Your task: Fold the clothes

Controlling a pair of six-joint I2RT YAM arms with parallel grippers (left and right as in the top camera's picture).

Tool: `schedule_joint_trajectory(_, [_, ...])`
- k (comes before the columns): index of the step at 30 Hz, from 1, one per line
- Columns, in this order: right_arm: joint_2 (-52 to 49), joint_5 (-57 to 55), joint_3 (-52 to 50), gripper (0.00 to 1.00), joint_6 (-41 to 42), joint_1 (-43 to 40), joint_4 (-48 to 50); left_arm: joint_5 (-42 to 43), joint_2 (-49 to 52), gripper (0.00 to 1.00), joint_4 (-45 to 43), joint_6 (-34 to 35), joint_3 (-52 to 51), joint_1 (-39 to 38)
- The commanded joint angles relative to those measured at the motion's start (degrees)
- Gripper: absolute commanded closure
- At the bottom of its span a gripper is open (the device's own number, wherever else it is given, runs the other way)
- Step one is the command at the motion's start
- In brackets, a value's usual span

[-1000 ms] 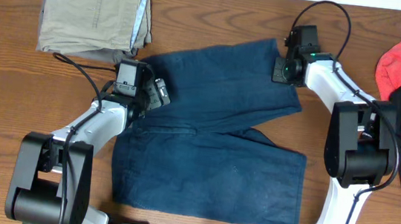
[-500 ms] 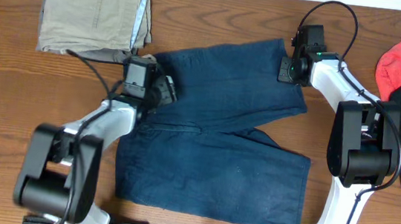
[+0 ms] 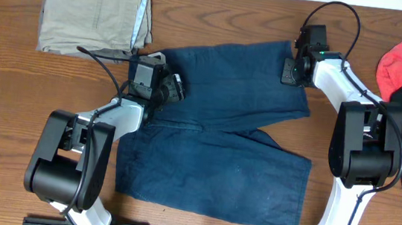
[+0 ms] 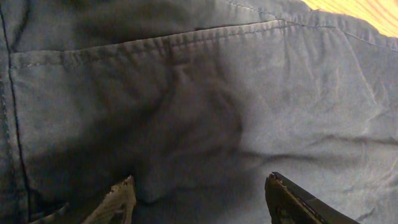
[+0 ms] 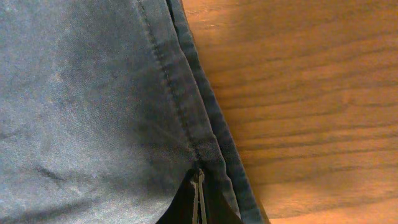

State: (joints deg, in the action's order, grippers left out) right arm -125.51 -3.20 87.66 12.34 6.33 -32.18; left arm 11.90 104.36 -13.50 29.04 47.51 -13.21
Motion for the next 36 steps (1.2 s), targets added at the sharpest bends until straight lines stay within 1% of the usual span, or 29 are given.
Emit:
schedule_joint_trajectory(1, [-6.1, -4.79, -4.2, 0.99, -0.39, -2.23, -3.52, 1.77, 2.32, 0.32, 0.2, -0.9, 0.26, -0.13])
schedule_joint_trajectory(5, [-6.1, -4.31, -4.2, 0.99, 1.14, -3.54, -4.55, 1.81, 2.84, 0.33, -1.81, -0.83, 0.26, -0.59])
schedule_joint_trajectory(8, [-6.1, -1.6, -4.2, 0.99, 1.11, -4.9, -4.94, 1.81, 3.72, 0.35, -4.24, -0.81, 0.26, -1.86])
schedule_joint_trajectory(13, [-6.05, -1.27, -4.2, 0.99, 1.11, -5.46, -5.09, 1.4, 6.73, 0.37, -10.12, 0.96, 0.26, -4.61])
schedule_joint_trajectory(17, [-5.95, -1.22, -4.17, 0.99, 1.14, -5.14, -5.95, -2.21, 8.63, 0.41, -14.4, 2.4, 0.98, -4.85])
schedule_joint_trajectory(21, [-5.09, 0.31, -4.17, 0.99, 1.7, -4.76, -7.52, -4.39, 9.49, 0.41, -14.67, 2.58, 4.72, -4.59])
schedule_joint_trajectory(23, [-3.96, 0.66, -4.17, 0.99, 3.26, -4.74, -8.02, -5.38, 10.03, 0.41, -14.4, 2.51, 7.52, -4.59])
schedule_joint_trajectory(26, [-0.57, 0.74, -4.17, 0.99, 4.83, -4.76, -9.09, -5.57, 10.93, 0.41, -12.13, 0.57, 11.87, -4.42])
schedule_joint_trajectory(29, [5.14, 1.03, -4.17, 0.99, 4.81, -4.7, -10.95, -5.6, 11.06, 0.41, -7.34, -2.16, 16.24, -3.98])
schedule_joint_trajectory(33, [13.66, 1.31, -4.17, 0.99, 4.87, -4.66, -13.88, -5.53, 9.64, 0.41, 2.08, -3.56, 20.96, -2.62])
schedule_joint_trajectory(34, [15.61, 1.31, -4.17, 0.95, 4.87, -4.63, -14.29, -5.53, 8.87, 0.41, 4.37, -3.61, 21.7, -2.25])
schedule_joint_trajectory(35, [17.88, 1.29, -4.17, 0.83, 4.85, -4.63, -14.64, -5.51, 7.85, 0.4, 6.82, -3.96, 22.38, -1.79])
schedule_joint_trajectory(36, [19.98, 1.29, -4.17, 0.67, 4.85, -4.66, -14.91, -5.53, 6.86, 0.4, 8.61, -4.24, 22.8, -1.42])
